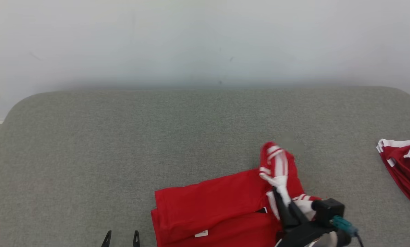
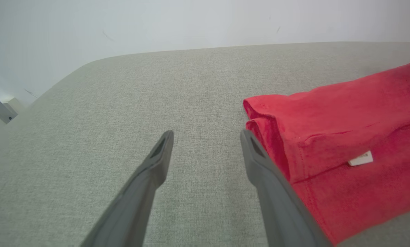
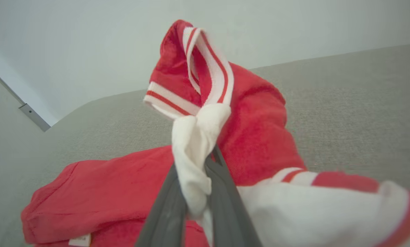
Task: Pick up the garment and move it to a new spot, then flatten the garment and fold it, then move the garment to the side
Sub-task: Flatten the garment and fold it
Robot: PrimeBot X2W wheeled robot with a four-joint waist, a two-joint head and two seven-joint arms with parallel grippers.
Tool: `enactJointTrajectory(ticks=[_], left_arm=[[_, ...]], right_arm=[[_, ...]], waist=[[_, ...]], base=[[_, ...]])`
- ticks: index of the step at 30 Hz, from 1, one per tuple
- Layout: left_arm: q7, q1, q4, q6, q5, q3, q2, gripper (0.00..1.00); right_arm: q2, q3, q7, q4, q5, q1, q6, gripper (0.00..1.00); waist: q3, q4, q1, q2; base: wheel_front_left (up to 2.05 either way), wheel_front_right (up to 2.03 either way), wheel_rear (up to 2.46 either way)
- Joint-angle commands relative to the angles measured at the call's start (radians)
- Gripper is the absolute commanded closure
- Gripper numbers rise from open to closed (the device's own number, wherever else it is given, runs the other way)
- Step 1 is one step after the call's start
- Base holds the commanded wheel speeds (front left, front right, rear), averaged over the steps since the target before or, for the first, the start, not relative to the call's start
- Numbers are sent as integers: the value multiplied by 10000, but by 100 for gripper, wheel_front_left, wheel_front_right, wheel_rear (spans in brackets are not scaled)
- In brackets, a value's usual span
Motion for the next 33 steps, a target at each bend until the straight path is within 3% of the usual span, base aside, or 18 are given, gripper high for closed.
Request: enactJointTrajectory(ticks=[1, 12, 20, 21, 22, 23, 29, 33], left_arm=[[-24, -83, 15, -25, 22, -29, -8, 0], [-24, 59, 152, -102, 168, -75, -11, 0], [-24, 35, 200, -108, 96, -208, -10, 0], [-24, 50, 216, -95, 107, -199, -10, 0], [-24, 71, 246, -53, 148, -180, -10, 0], [-24, 85, 269, -19, 179, -154, -10, 0], [-24, 174, 258, 30, 179, -32, -10, 0], [-24, 190, 168, 74, 188, 55, -11, 0]], right_arm=[[84, 249, -32, -59, 184, -57, -24, 100], [447, 2859, 404, 646, 1314, -813, -24, 100], [639, 3987, 291, 1646, 1521, -1571, -24, 100], [661, 4001, 219, 1807, 1548, -1669, -24, 87], [676, 4052, 177, 1924, 1509, -1754, -24, 87], [707, 4088, 120, 2022, 1570, -1793, -24, 0], [747, 3899, -35, 1781, 1783, -1954, -24, 0], [627, 2648, -26, 835, 1112, -1703, -24, 0]], waist=[[4, 134, 0, -1], [-17, 1146, 0, -1], [-7, 1635, 0, -1], [-16, 1653, 0, -1], [-25, 1668, 0, -1], [-32, 1676, 0, -1], [-115, 1552, 0, -1], [-150, 1310, 0, -1]], base=[[0, 0, 0], [0, 0, 0], [0, 0, 0], [0, 0, 0], [0, 0, 0], [0, 0, 0], [0, 0, 0], [0, 0, 0]])
